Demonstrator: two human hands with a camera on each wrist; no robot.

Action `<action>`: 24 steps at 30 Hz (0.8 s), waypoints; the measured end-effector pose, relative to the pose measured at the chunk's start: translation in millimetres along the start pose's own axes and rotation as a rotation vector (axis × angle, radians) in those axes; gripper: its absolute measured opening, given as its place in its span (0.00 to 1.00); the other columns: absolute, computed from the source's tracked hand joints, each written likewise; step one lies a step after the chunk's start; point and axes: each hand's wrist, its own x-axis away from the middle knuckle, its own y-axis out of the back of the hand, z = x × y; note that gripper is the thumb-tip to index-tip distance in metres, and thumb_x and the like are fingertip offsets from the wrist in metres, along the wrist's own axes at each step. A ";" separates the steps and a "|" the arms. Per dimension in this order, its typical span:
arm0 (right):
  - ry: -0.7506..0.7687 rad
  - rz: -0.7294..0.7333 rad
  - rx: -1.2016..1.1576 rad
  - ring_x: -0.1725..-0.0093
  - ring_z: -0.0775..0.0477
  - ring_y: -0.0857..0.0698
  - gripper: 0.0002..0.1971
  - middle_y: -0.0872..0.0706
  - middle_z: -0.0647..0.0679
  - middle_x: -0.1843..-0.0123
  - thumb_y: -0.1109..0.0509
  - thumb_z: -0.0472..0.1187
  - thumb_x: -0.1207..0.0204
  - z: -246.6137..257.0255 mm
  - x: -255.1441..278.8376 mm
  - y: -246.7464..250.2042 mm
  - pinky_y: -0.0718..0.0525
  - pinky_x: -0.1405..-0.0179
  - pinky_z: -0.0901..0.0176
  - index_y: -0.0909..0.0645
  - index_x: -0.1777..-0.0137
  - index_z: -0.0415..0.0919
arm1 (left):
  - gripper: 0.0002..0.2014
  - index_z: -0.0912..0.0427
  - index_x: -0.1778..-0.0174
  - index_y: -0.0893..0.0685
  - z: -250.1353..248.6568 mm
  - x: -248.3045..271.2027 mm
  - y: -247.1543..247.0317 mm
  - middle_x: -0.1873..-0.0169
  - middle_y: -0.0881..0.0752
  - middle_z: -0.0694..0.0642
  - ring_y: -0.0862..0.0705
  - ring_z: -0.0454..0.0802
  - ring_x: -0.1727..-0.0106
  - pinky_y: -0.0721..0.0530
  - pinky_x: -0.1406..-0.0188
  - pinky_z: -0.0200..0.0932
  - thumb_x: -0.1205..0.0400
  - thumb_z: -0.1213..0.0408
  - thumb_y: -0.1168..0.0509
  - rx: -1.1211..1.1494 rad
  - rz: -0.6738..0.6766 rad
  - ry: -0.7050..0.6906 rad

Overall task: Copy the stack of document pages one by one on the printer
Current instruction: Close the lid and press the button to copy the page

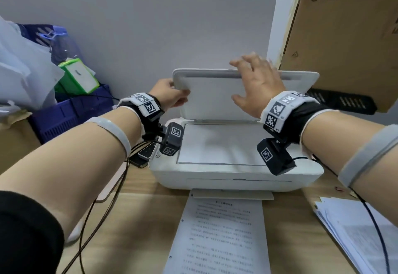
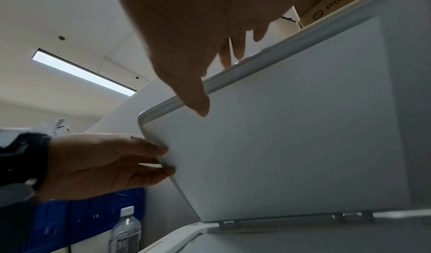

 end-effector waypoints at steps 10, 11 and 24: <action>-0.031 0.389 -0.066 0.38 0.44 0.15 0.14 0.13 0.55 0.42 0.33 0.54 0.20 20.9 68.9 -17.8 0.19 0.44 0.57 0.17 0.35 0.65 | 0.16 0.56 0.39 0.13 36.1 81.4 24.7 0.44 0.11 0.61 0.14 0.53 0.50 0.16 0.47 0.44 0.21 0.73 0.31 -0.570 0.104 0.111; -0.043 0.404 -0.078 0.35 0.45 0.17 0.16 0.14 0.56 0.36 0.32 0.56 0.20 21.2 75.5 -22.8 0.18 0.40 0.55 0.19 0.33 0.65 | 0.18 0.56 0.36 0.14 40.6 87.3 28.9 0.42 0.12 0.59 0.15 0.51 0.49 0.20 0.48 0.40 0.20 0.74 0.33 -0.603 0.092 0.127; -0.018 0.581 -0.241 0.22 0.44 0.28 0.20 0.28 0.47 0.19 0.43 0.56 0.13 28.1 106.4 -48.2 0.31 0.25 0.50 0.19 0.30 0.50 | 0.27 0.46 0.22 0.26 69.2 121.8 26.9 0.51 0.16 0.54 0.14 0.56 0.58 0.09 0.55 0.61 0.14 0.75 0.48 -0.250 0.104 0.500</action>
